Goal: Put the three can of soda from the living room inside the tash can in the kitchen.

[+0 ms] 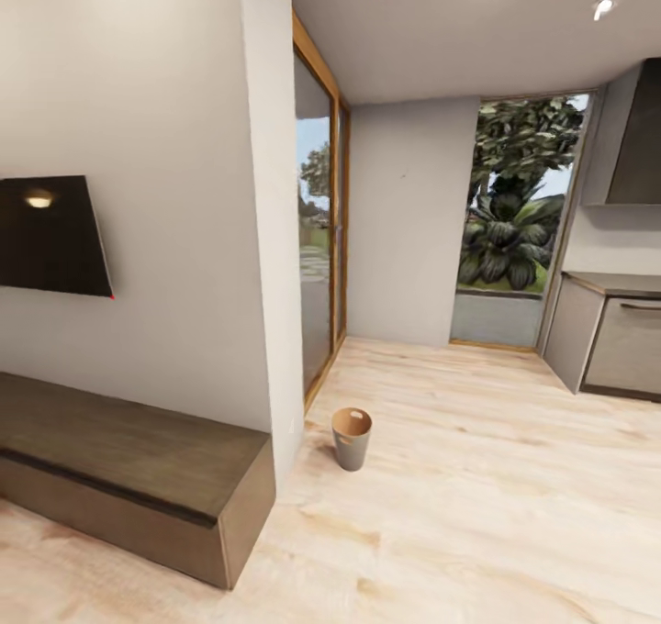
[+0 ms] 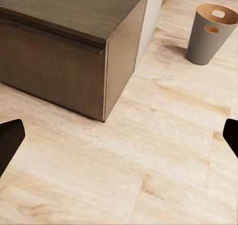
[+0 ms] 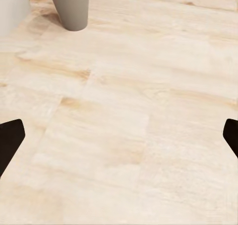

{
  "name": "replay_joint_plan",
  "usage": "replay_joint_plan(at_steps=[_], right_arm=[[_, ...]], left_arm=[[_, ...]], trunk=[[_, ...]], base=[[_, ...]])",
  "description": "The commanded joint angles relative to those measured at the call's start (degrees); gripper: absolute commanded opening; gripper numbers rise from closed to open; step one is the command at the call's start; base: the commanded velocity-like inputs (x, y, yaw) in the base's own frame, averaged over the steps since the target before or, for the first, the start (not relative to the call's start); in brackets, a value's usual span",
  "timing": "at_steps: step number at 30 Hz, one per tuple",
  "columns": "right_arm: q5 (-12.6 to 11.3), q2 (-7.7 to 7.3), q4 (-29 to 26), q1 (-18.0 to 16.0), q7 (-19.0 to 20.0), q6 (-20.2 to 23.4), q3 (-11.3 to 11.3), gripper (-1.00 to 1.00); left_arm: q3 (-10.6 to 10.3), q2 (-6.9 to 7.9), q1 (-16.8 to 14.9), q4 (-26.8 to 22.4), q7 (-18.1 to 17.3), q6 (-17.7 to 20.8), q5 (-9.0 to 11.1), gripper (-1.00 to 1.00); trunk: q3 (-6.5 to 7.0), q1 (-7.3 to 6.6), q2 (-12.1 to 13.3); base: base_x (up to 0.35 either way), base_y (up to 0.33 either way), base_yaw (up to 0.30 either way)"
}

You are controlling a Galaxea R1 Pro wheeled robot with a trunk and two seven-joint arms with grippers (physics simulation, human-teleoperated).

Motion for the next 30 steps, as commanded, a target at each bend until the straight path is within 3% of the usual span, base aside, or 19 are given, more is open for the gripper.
replay_joint_plan(at_steps=[1,30], right_arm=[[0.0,0.00,0.0,0.0,0.0,0.0,0.0,1.00],[0.0,0.00,0.0,0.0,0.0,0.0,0.1,1.00]], left_arm=[[0.0,0.00,0.0,0.0,0.0,0.0,0.0,1.00],[0.0,0.00,0.0,0.0,0.1,0.0,0.0,1.00]], trunk=[[0.04,0.00,0.0],[1.09,0.00,0.0]], base=[[0.275,-0.171,0.223],[0.243,-0.211,0.193]])
